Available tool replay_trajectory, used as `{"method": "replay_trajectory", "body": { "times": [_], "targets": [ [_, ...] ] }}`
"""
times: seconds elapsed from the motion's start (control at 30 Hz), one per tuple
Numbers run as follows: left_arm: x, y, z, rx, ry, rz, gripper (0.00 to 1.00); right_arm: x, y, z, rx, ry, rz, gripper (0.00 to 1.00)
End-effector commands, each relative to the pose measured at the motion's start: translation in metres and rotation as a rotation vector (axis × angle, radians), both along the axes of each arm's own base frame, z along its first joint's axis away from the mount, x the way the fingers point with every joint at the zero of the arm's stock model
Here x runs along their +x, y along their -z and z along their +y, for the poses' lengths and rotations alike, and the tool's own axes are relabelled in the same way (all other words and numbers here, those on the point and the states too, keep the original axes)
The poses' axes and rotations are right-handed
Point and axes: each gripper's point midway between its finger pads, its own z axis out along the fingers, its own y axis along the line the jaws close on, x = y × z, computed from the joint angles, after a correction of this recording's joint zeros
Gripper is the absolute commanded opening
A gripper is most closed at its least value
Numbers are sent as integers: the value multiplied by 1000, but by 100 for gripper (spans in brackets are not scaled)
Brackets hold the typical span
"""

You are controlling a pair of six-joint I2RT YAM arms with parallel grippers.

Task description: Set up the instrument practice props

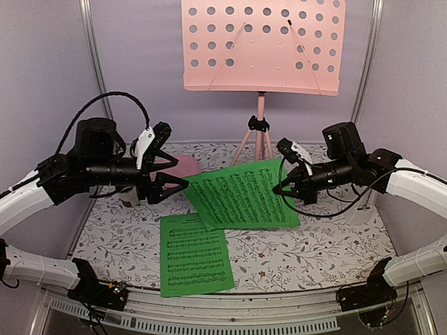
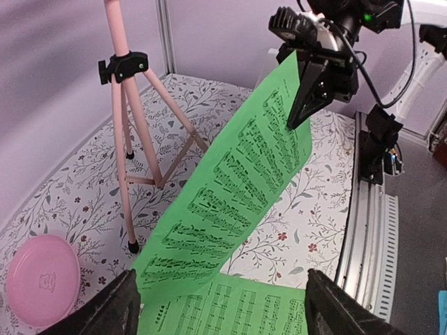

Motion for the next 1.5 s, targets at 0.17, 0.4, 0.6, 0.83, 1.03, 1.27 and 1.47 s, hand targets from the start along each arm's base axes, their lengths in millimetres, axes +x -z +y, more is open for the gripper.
{"method": "replay_trajectory", "body": {
  "times": [0.17, 0.4, 0.6, 0.83, 1.03, 1.27, 1.47],
  "targets": [
    [-11, -6, -45, 91, 154, -130, 80, -40, -12, 6, -166, -111, 44, 0],
    [-24, -3, -76, 138, 292, -185, 83, -67, -15, 15, -238, -205, 59, 0],
    [-44, 4, -94, 116, 450, -212, 86, -89, -24, 23, -294, -273, 22, 0],
    [-56, 20, -107, 111, 535, -185, 86, -105, -35, 28, -329, -309, -17, 0],
    [-60, 25, -118, 103, 564, -172, 81, -115, -45, 32, -331, -334, -41, 0],
    [-80, 26, -127, 83, 633, -149, 51, -112, -43, 29, -359, -305, -70, 0],
    [-77, 17, -127, 34, 581, -149, 0, -102, -73, 30, -260, -238, -158, 0]
  ]
}}
